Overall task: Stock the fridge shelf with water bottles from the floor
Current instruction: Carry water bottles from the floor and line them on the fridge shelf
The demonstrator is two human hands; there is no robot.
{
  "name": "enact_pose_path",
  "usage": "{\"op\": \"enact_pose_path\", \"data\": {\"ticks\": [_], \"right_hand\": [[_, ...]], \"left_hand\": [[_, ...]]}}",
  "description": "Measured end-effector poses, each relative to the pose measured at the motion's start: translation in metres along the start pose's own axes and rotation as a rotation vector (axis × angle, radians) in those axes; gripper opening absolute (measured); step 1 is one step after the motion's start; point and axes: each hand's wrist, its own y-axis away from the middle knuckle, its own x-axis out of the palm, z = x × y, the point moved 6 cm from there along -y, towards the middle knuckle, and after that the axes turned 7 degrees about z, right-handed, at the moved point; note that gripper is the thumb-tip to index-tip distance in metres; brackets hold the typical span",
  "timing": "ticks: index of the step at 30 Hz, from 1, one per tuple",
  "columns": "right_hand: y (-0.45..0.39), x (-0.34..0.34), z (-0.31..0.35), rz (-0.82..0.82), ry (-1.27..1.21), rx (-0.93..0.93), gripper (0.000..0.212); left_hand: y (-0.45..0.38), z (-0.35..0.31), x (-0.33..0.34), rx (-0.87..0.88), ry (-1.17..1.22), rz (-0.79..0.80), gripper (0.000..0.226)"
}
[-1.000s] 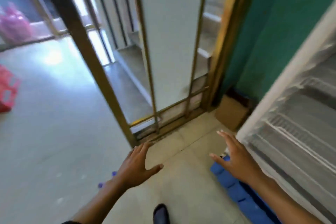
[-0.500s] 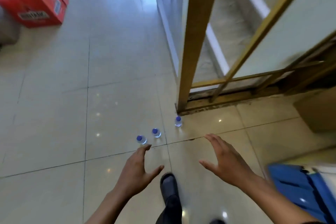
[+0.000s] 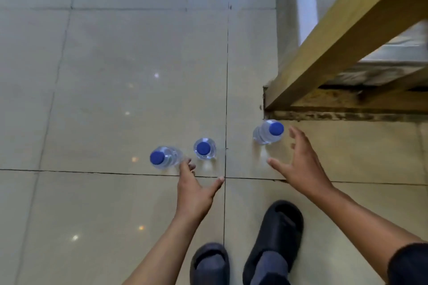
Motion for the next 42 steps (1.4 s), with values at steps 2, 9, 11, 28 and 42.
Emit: {"op": "enact_pose_path", "data": {"ticks": [2,9,11,28,42], "right_hand": [[-0.033,0.022,-0.014,-0.025,-0.094,-0.070,0.092],[-0.070,0.037,-0.029,-0.188,-0.294,-0.132,0.054],[-0.051,0.027,-0.022,-0.160,-0.316,-0.125,0.055],[0.435,-0.329,0.187,-0.525,-0.530,-0.225,0.042],[0.822,-0.483,0.043,-1.209,-0.573,-0.068,0.039]], "left_hand": [[-0.032,0.012,0.013,0.018,0.064,-0.090,0.086],[-0.065,0.008,0.014,0.204,0.139,-0.225,0.047],[-0.045,0.003,0.008,0.179,0.173,-0.170,0.041],[0.421,-0.333,-0.100,0.490,0.121,0.437,0.043],[0.758,-0.460,0.126,0.934,-0.098,1.011,0.022]]}}
